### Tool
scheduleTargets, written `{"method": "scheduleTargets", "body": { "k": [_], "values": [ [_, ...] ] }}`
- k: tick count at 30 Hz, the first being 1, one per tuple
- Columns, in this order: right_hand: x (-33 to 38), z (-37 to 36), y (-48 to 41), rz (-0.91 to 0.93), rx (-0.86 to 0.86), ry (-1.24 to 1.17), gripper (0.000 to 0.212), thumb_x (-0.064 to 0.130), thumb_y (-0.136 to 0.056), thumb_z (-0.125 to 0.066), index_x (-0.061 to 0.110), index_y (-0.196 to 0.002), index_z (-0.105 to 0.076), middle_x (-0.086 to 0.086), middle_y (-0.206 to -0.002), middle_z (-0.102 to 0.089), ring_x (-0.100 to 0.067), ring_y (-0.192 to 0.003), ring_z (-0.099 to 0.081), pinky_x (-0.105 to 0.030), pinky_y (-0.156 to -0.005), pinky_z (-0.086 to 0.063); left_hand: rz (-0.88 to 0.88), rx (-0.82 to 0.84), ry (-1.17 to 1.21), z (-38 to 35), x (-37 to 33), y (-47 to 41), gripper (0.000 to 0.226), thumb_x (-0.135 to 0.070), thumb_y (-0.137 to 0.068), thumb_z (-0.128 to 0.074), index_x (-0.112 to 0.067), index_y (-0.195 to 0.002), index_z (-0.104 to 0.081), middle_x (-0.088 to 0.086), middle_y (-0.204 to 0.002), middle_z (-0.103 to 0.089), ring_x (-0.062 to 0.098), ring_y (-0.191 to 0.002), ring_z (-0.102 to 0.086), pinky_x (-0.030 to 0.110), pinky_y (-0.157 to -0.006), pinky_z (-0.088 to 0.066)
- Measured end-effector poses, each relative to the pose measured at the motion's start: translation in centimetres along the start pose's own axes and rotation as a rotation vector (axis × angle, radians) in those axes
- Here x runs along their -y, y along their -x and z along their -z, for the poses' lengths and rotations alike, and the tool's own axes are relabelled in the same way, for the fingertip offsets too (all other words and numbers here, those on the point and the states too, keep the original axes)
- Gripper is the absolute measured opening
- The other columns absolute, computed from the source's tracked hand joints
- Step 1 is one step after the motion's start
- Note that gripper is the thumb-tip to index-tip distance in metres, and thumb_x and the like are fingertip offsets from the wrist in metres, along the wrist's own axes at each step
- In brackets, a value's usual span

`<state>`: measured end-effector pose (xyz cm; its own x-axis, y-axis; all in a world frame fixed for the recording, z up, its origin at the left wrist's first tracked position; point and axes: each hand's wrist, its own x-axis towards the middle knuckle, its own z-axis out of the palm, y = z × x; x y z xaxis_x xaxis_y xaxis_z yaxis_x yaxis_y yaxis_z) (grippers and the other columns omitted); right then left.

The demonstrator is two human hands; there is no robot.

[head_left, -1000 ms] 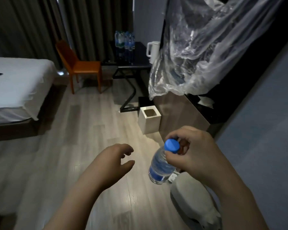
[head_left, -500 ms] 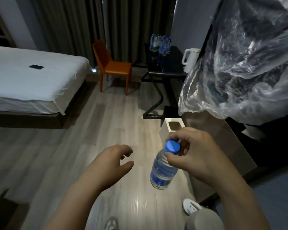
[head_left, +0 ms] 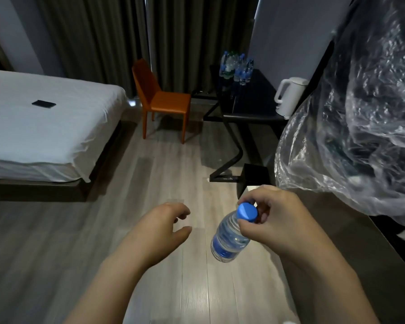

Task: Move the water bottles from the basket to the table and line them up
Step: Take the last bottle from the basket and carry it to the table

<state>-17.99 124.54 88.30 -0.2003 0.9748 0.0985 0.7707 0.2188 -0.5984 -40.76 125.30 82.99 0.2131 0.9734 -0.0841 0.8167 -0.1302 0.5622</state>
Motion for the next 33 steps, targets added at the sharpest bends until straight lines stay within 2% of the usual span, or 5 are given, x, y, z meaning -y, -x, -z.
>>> {"method": "scheduleTargets", "body": {
  "k": [9,17,19,27,33],
  "values": [
    [-0.7,-1.7,-13.9,0.049,0.071,0.043,0.025,0.033,-0.064,-0.069,0.032,-0.089,-0.067,0.015,-0.084,-0.058,-0.002,-0.069,-0.057,-0.014,-0.057,-0.042,0.069,-0.037,-0.017,4.0,4.3,-10.9,0.034,-0.035,-0.090,-0.057,-0.030,-0.123,-0.054,-0.014,-0.119,-0.058,0.002,-0.106,-0.055,0.020,-0.090,-0.047],
    [-2.9,0.2,-27.7,0.107,0.059,0.025,0.029,0.042,-0.058,-0.060,0.033,-0.084,-0.066,0.017,-0.084,-0.058,-0.003,-0.069,-0.057,-0.017,-0.058,-0.046,0.120,-0.064,-0.046,7.6,4.3,-23.7,0.037,-0.035,-0.089,-0.058,-0.029,-0.126,-0.054,-0.014,-0.121,-0.058,0.002,-0.107,-0.055,0.022,-0.092,-0.048],
    [-3.5,0.7,-30.7,0.113,0.059,0.029,0.025,0.039,-0.060,-0.063,0.032,-0.084,-0.066,0.016,-0.085,-0.059,-0.004,-0.072,-0.058,-0.021,-0.062,-0.052,0.126,-0.082,-0.042,8.1,4.3,-26.6,0.036,-0.035,-0.089,-0.058,-0.030,-0.124,-0.055,-0.014,-0.120,-0.057,0.002,-0.106,-0.054,0.022,-0.091,-0.048],
    [-5.3,1.7,-41.3,0.109,0.089,0.088,0.024,0.035,-0.066,-0.070,0.032,-0.089,-0.066,0.017,-0.087,-0.059,-0.005,-0.079,-0.059,-0.021,-0.069,-0.053,0.119,-0.076,-0.030,10.0,5.8,-36.8,0.034,-0.037,-0.088,-0.058,-0.032,-0.122,-0.055,-0.016,-0.118,-0.057,0.000,-0.104,-0.054,0.022,-0.091,-0.048],
    [-6.0,1.2,-49.1,0.081,0.077,0.106,0.026,0.032,-0.068,-0.073,0.032,-0.093,-0.066,0.017,-0.091,-0.059,-0.004,-0.081,-0.059,-0.020,-0.067,-0.053,0.086,-0.059,-0.013,12.3,8.6,-45.0,0.036,-0.035,-0.089,-0.058,-0.029,-0.124,-0.055,-0.015,-0.120,-0.057,0.001,-0.106,-0.054,0.022,-0.093,-0.047]
  ]
}}
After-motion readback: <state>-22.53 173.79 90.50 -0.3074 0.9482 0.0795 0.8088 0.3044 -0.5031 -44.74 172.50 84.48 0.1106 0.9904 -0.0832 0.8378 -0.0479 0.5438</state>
